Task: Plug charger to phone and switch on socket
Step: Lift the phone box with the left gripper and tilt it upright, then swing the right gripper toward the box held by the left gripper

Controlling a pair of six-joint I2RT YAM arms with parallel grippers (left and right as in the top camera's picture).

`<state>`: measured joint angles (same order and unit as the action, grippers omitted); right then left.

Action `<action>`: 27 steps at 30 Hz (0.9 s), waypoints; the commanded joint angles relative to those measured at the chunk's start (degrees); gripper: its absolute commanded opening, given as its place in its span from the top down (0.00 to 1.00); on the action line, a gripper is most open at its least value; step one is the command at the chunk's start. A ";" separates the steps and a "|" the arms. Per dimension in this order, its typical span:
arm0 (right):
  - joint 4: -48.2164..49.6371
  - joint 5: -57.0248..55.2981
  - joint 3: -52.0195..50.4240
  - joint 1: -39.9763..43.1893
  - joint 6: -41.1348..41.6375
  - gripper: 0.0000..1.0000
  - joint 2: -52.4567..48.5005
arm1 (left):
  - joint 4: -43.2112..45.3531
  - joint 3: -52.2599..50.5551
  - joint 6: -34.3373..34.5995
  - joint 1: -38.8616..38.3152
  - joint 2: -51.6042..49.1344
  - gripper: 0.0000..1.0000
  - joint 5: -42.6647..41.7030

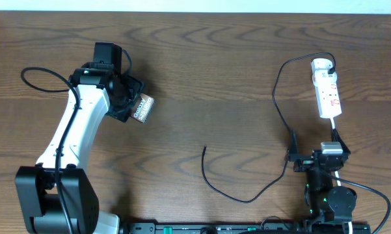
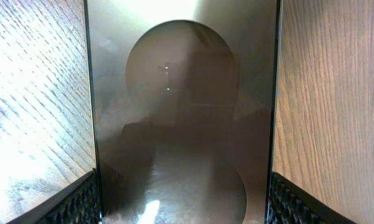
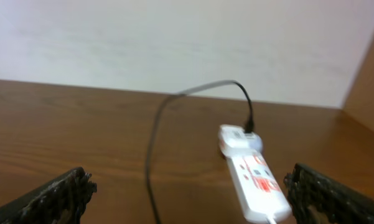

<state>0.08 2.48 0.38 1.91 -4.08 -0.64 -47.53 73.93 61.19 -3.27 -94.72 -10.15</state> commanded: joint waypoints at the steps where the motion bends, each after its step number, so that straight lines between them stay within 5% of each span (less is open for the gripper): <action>1: -0.42 5.64 0.22 -0.46 4.94 0.01 0.15 | 0.79 0.92 -0.94 -0.04 1.11 0.93 -1.62; 27: -11.91 4.52 18.25 -0.46 6.60 0.01 -20.92 | 1.38 -3.21 -2.97 -0.02 -9.33 0.93 -14.93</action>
<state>-10.66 7.05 15.14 1.91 1.96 -19.97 -46.06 70.15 59.09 -3.27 -103.96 -23.79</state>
